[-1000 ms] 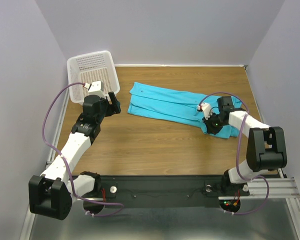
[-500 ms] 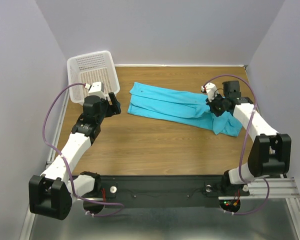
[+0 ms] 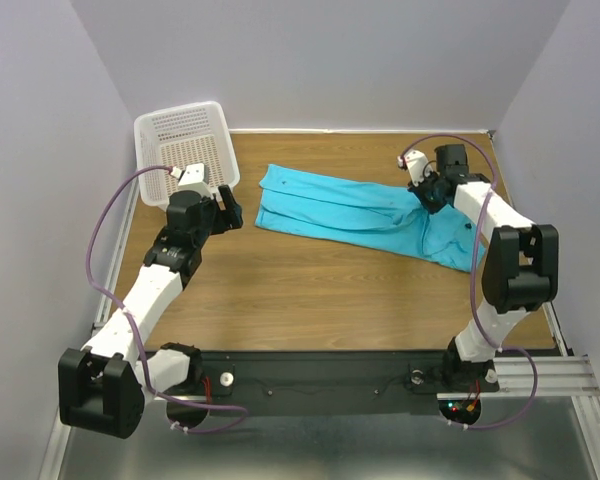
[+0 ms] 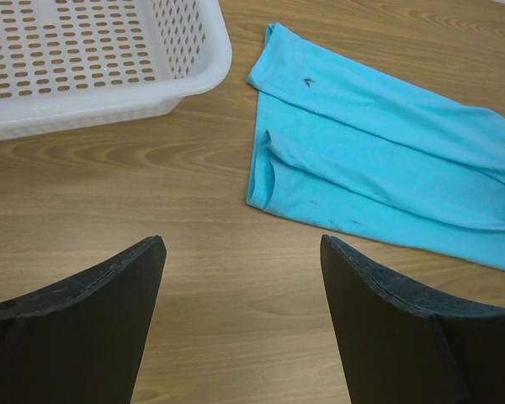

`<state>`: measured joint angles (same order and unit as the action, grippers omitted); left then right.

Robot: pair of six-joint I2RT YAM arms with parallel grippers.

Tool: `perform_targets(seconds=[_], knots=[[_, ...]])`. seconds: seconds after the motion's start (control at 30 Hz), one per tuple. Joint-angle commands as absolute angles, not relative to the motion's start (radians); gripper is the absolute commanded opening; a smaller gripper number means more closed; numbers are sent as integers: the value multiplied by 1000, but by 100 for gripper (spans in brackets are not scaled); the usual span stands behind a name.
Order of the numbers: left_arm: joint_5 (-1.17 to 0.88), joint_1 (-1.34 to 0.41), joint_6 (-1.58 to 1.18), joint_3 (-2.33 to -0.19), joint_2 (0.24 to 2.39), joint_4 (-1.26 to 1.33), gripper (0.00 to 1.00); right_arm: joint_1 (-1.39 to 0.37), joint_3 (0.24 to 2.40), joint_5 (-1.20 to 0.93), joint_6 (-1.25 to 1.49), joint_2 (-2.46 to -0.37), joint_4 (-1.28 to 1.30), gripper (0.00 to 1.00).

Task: Fold and stack the t-shirts
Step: Fold the tshirt

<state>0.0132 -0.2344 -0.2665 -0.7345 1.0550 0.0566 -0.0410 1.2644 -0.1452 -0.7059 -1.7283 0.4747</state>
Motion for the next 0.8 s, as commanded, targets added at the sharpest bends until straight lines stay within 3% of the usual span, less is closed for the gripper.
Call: perform_targets(seconds=[0.0,0.1,0.13,0.17,0.23,0.5,0.77], knots=[[5,-233,-256,-730,1058,98,86,-49,1338,-95,-634,-1770,404,20],[5,-235,-258,-730,1061,100,86,-48,1361,-45,-540,-1802,362,29],[5,-235,-258,-730,1062,100,86,-48,1358,-23,-519,-1804,347,42],[5,-235,-258,-730,1062,100,86,-48,1355,-6,-505,-1802,338,47],[5,-235,-258,-729,1060,100,86,-49,1348,41,-483,-1781,321,52],[5,-235,-258,-724,1042,97,86,-46,1105,-296,-551,-1525,442,52],[-28,-235,-256,-727,1051,100,86,-48,956,-236,-528,-1511,471,53]])
